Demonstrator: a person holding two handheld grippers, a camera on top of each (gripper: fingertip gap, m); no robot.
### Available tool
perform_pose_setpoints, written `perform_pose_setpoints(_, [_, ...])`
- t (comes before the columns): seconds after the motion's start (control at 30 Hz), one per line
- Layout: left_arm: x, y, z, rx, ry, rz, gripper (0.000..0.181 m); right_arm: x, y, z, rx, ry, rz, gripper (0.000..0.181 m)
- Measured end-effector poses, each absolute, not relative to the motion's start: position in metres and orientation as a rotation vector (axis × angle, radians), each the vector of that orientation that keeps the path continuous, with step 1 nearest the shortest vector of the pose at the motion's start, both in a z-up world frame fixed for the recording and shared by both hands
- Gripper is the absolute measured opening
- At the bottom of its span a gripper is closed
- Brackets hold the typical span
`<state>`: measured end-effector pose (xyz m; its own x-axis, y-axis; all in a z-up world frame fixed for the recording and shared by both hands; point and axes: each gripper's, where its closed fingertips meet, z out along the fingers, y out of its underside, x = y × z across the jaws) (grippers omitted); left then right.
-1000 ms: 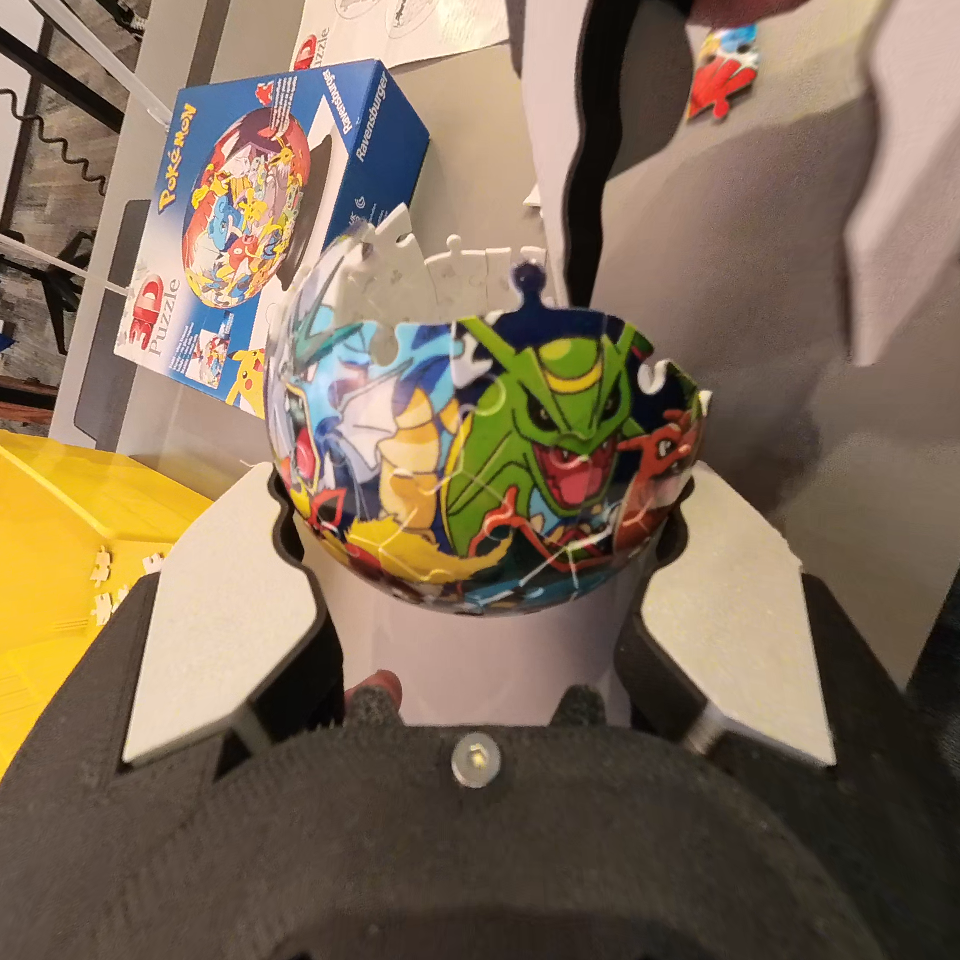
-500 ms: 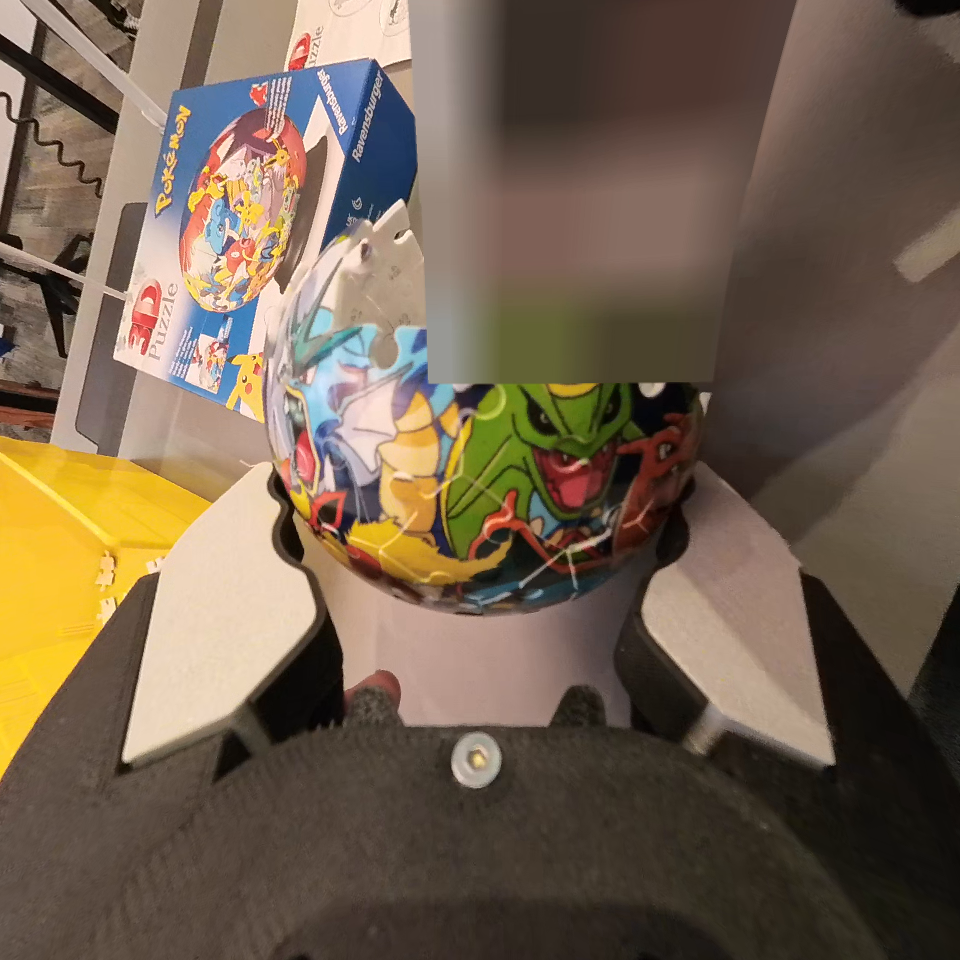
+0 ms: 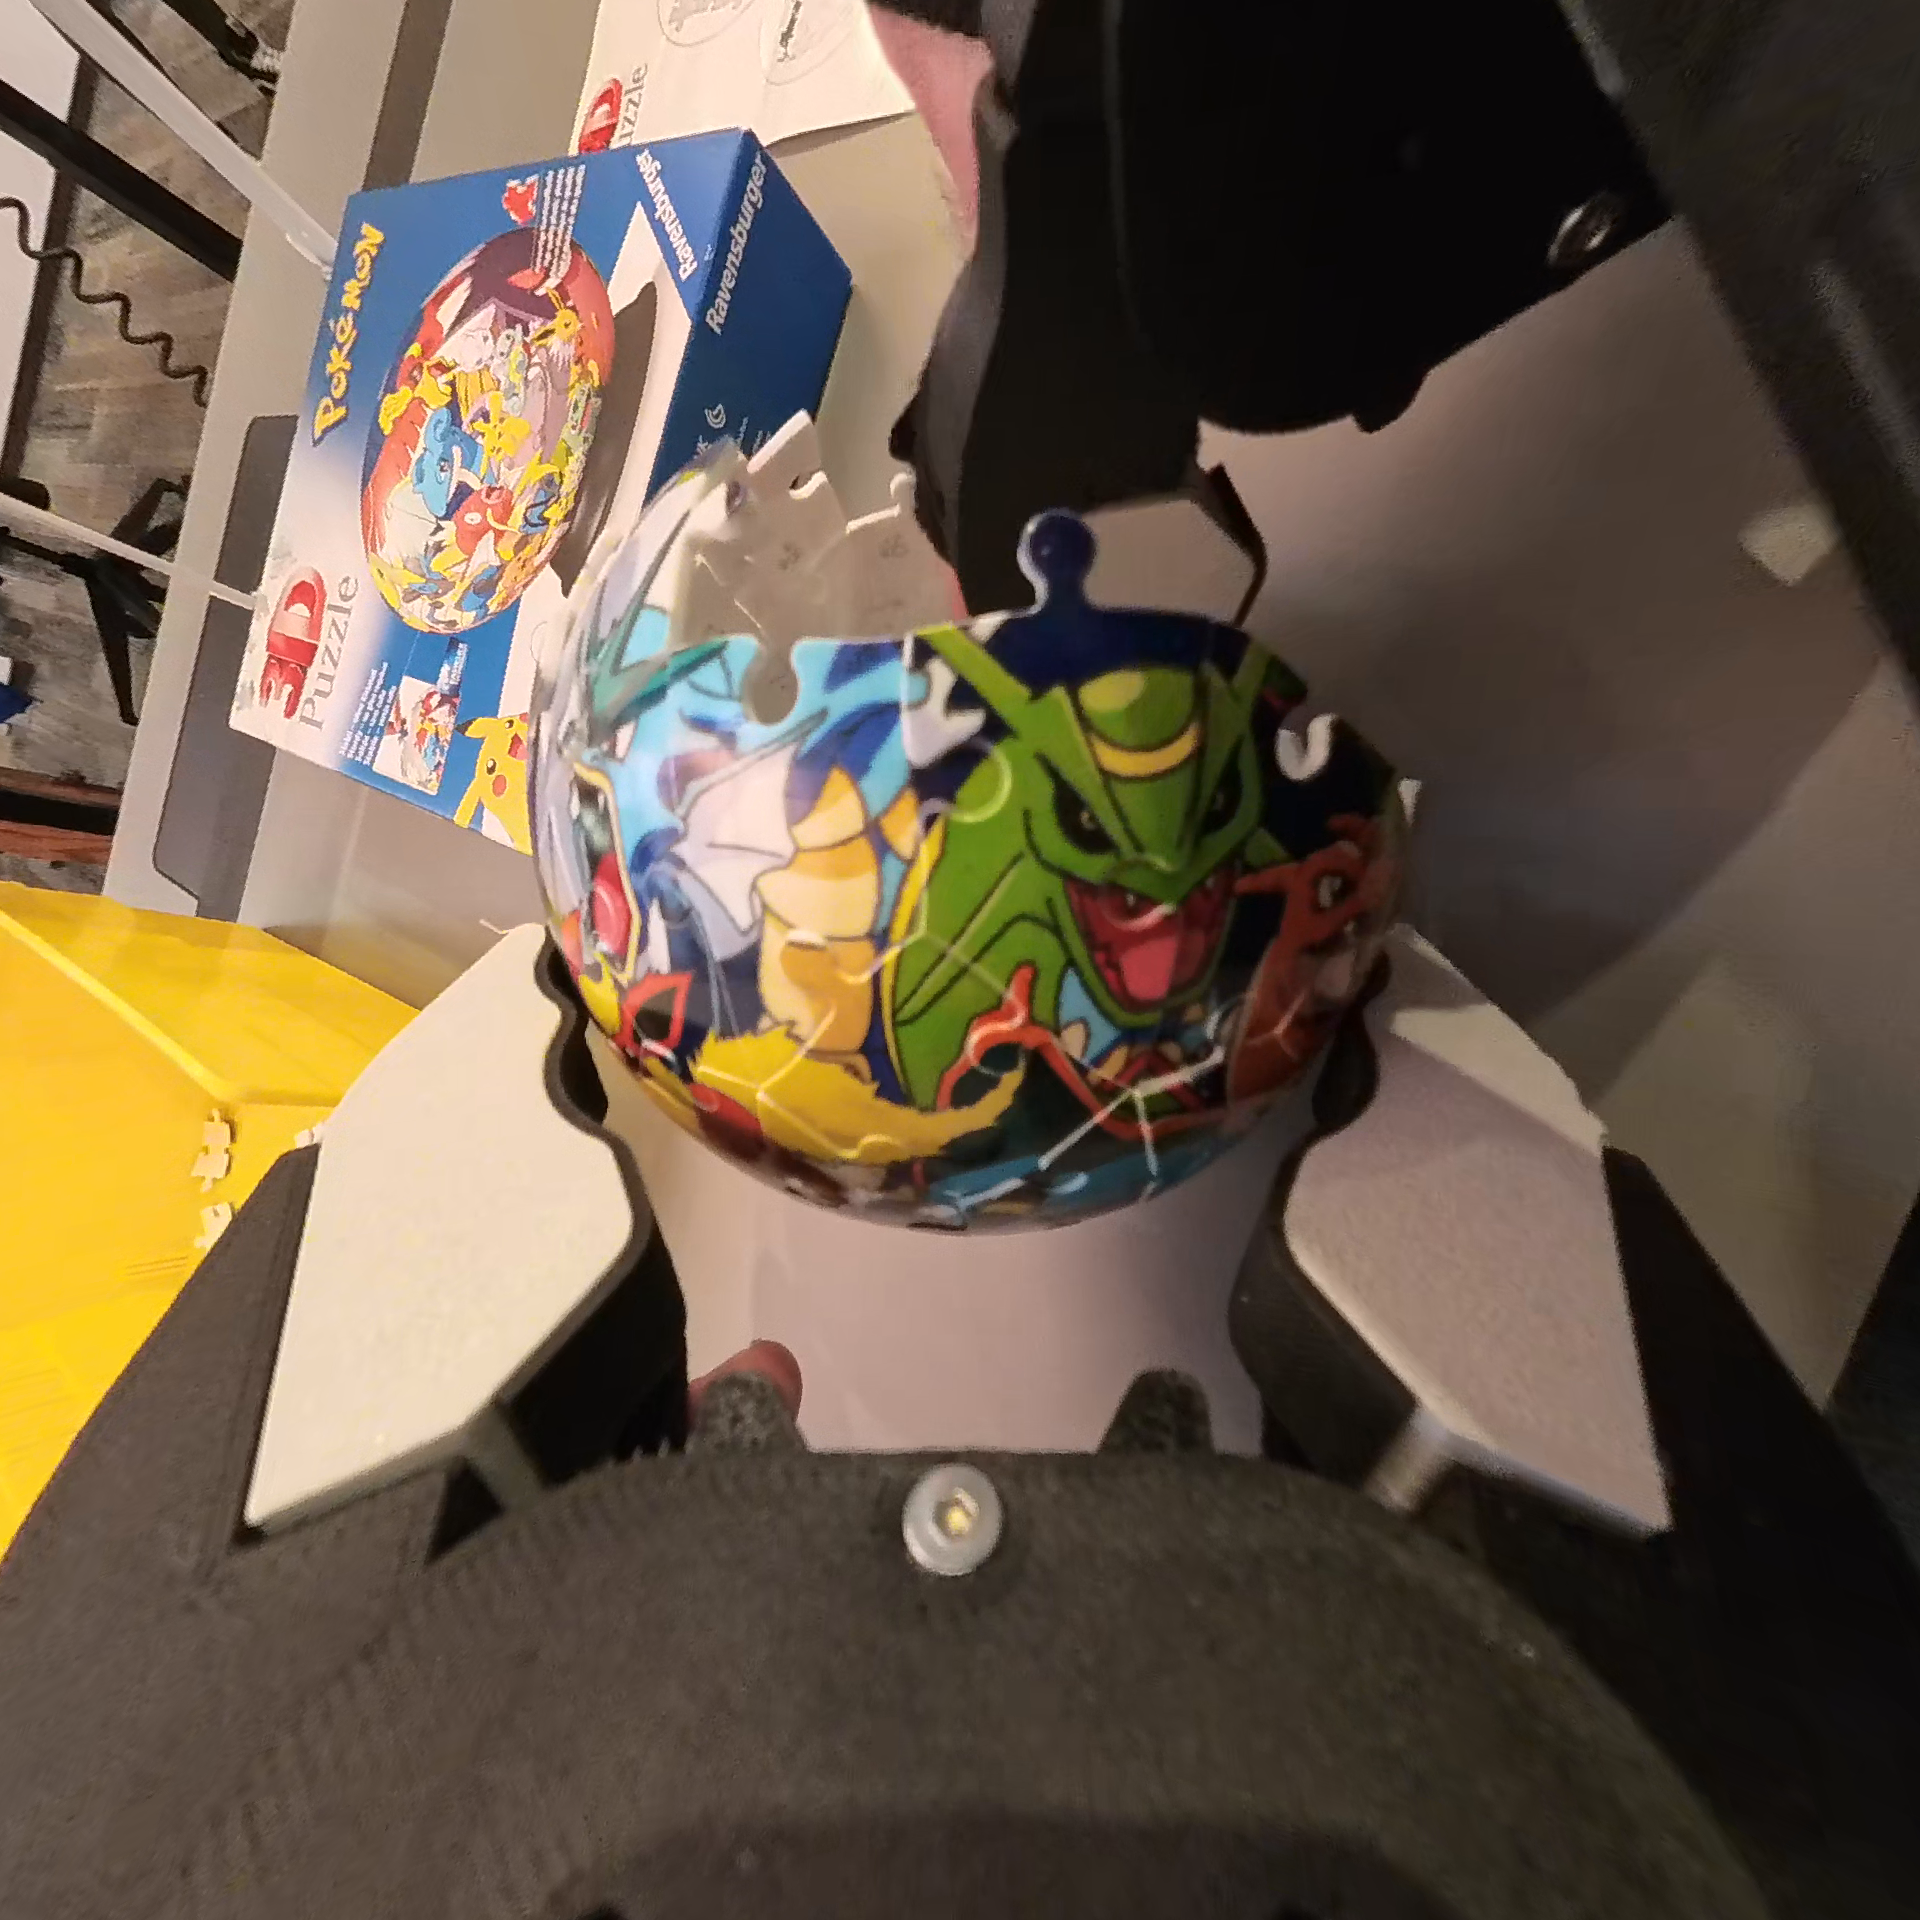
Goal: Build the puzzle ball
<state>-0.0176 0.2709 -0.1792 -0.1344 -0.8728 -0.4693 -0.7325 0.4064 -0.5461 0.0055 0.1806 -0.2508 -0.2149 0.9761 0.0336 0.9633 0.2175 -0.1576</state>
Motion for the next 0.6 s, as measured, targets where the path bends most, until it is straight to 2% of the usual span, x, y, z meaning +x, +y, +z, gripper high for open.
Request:
perform_pose_setpoints(0.23, [-0.018,0.271,-0.179,-1.366,1.910,-0.226,0.133,0.012,0.181,-0.247,-1.901,-2.399,0.075,0.143])
perform_pose_setpoints(0.6, [-0.017,0.271,-0.182,-1.362,1.919,-0.219,0.133,0.022,0.178,-0.242,-1.954,-2.394,-0.004,0.134])
